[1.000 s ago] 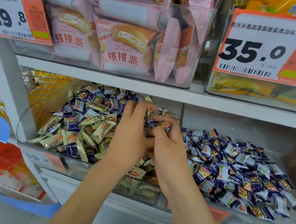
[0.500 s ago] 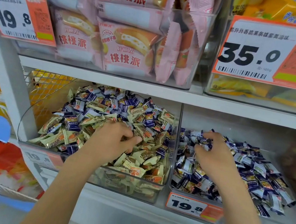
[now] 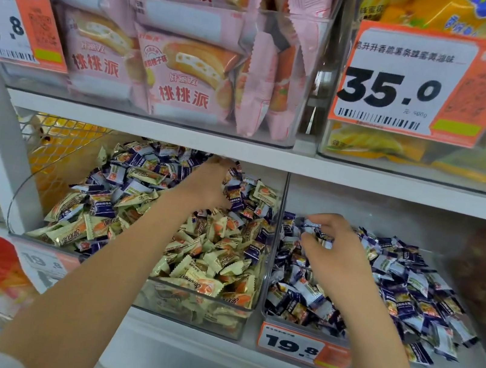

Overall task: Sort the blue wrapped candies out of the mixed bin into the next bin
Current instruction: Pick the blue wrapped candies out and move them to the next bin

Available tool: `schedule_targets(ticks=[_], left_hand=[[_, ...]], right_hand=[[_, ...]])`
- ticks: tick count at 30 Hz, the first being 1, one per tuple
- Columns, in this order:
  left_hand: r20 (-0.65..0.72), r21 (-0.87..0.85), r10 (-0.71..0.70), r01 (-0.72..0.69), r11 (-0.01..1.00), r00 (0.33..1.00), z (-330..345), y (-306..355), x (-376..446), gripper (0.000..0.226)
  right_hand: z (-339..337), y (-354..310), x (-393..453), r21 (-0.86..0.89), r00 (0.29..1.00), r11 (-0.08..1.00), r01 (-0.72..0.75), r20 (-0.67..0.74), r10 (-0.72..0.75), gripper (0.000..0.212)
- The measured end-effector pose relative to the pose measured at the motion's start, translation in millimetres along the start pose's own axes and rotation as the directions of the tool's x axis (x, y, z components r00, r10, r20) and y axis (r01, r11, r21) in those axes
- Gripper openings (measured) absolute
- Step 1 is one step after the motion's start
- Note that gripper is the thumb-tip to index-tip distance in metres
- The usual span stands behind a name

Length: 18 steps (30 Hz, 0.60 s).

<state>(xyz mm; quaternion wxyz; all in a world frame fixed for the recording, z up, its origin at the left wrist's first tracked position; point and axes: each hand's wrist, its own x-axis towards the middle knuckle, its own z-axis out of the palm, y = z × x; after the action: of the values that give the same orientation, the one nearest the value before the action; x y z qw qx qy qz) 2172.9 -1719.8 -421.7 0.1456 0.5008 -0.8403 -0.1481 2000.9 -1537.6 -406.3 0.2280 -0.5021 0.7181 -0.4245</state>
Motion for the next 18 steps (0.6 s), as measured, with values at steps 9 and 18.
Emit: schedule_targets(ticks=[9, 18], left_hand=[[0.071, 0.389, 0.06, -0.083, 0.917, 0.996, 11.4, 5.3, 15.9, 0.076], [0.293, 0.277, 0.04, -0.125, 0.953, 0.955, 10.5, 25.3, 22.9, 0.061]], right_hand=[[1.6, 1.3, -2.1, -0.022, 0.999, 0.999, 0.025, 0.033, -0.024, 0.031], [12.0, -9.0, -3.0, 0.02, 0.995, 0.999, 0.036, 0.087, -0.038, 0.027]])
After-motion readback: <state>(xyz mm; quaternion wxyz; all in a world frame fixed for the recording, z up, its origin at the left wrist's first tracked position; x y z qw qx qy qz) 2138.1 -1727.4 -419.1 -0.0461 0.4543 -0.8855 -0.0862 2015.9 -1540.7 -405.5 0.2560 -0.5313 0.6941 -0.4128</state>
